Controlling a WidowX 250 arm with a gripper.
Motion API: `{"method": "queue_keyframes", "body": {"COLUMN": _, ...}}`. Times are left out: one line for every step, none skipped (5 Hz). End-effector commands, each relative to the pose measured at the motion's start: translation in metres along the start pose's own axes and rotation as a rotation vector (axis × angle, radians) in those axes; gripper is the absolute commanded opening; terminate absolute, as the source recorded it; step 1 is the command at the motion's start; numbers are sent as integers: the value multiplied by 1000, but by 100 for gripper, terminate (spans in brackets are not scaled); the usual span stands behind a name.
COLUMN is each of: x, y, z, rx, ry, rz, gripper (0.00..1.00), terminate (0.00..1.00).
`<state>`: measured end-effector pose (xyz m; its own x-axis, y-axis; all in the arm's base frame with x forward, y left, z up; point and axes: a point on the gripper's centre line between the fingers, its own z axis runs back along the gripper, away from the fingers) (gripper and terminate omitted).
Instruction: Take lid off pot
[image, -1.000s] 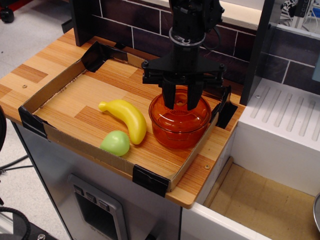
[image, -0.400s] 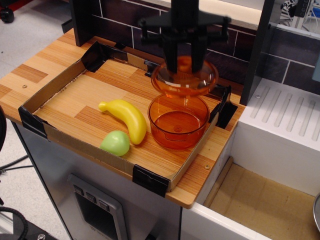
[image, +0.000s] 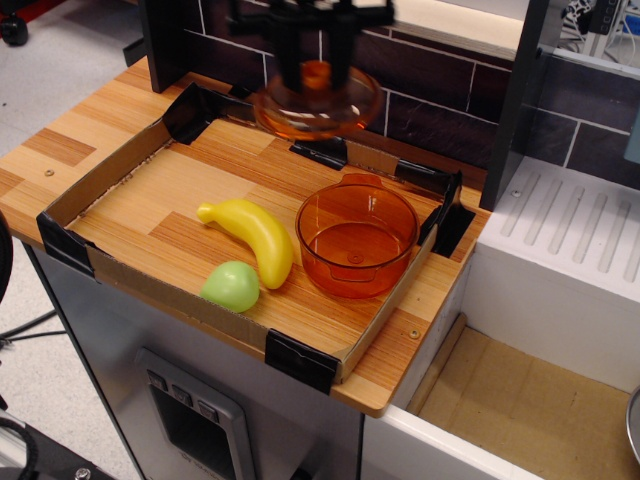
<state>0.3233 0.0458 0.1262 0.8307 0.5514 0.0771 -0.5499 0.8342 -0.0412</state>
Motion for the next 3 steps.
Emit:
{"method": "queue_keyframes", "body": {"x": 53, "y": 34, "z": 11, "rx": 1, "ry": -29, "rz": 71, "gripper": 0, "terminate": 0}}
{"method": "queue_keyframes", "body": {"x": 60, "y": 37, "z": -4, "rx": 24, "ry": -40, "rz": 73, "gripper": 0, "terminate": 0}}
{"method": "queue_keyframes", "body": {"x": 59, "y": 41, "z": -20, "rx": 37, "ry": -54, "rz": 47, "gripper": 0, "terminate": 0}}
